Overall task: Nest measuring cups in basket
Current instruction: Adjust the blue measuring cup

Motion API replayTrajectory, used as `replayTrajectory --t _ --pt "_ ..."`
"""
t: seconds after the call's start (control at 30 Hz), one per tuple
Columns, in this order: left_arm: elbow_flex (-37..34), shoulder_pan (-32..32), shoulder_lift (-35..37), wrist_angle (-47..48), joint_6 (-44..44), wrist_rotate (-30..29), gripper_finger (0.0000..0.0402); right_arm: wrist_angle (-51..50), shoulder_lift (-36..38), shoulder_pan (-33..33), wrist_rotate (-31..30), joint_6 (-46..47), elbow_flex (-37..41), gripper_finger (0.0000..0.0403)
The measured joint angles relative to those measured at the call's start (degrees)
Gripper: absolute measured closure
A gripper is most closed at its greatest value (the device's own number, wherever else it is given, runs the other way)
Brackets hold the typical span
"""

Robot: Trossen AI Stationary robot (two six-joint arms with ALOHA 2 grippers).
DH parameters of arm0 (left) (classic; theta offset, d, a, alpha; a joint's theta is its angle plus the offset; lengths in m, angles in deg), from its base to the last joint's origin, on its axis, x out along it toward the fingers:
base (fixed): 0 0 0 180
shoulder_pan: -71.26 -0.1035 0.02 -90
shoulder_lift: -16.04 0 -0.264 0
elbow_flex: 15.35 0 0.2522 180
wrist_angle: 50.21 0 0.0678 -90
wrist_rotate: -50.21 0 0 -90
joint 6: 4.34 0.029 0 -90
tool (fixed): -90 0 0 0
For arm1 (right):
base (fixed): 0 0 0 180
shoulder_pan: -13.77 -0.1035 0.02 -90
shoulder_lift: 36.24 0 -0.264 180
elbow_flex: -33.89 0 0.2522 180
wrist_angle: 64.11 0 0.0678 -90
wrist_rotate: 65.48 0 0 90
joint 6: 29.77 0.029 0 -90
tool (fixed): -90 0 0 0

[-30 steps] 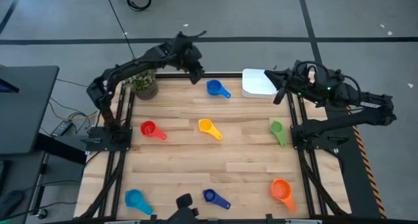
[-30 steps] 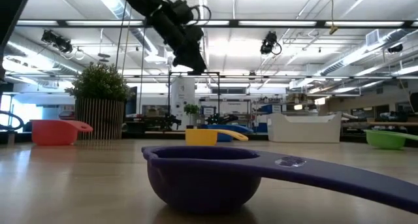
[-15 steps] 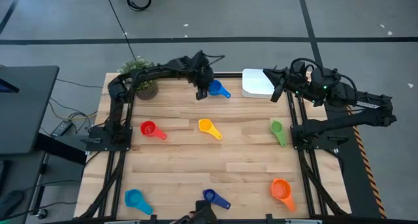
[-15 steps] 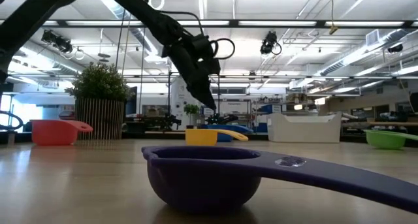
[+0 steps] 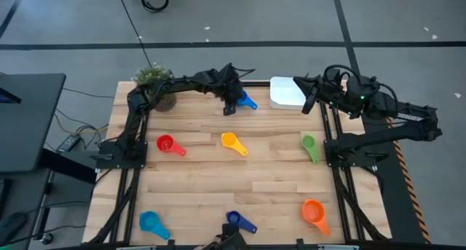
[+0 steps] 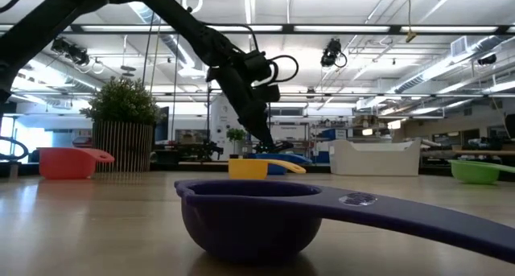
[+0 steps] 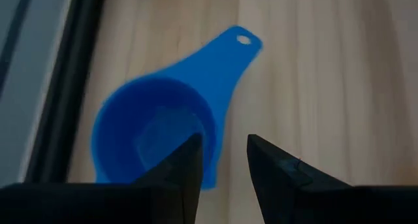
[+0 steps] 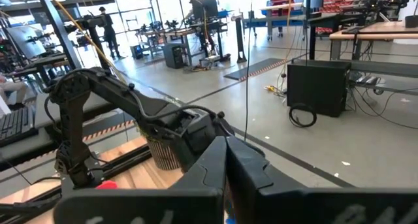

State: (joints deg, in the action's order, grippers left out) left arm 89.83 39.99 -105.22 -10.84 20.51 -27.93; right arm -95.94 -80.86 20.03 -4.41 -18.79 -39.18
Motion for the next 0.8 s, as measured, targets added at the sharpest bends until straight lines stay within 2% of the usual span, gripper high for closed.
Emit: replayTrajectory --t 0.63,0.8 --pt "-0.06 -0.99 -3.61 1.68 2.93 -0.12 0.0275 3.43 0.0 0.0 -0.09 -0.52 0.02 0.0387" --pt "-0.03 -1.03 -3.7 2.58 2.85 -1.09 0.0313 3.41 0.0 0.0 -0.1 -0.61 0.02 0.0387"
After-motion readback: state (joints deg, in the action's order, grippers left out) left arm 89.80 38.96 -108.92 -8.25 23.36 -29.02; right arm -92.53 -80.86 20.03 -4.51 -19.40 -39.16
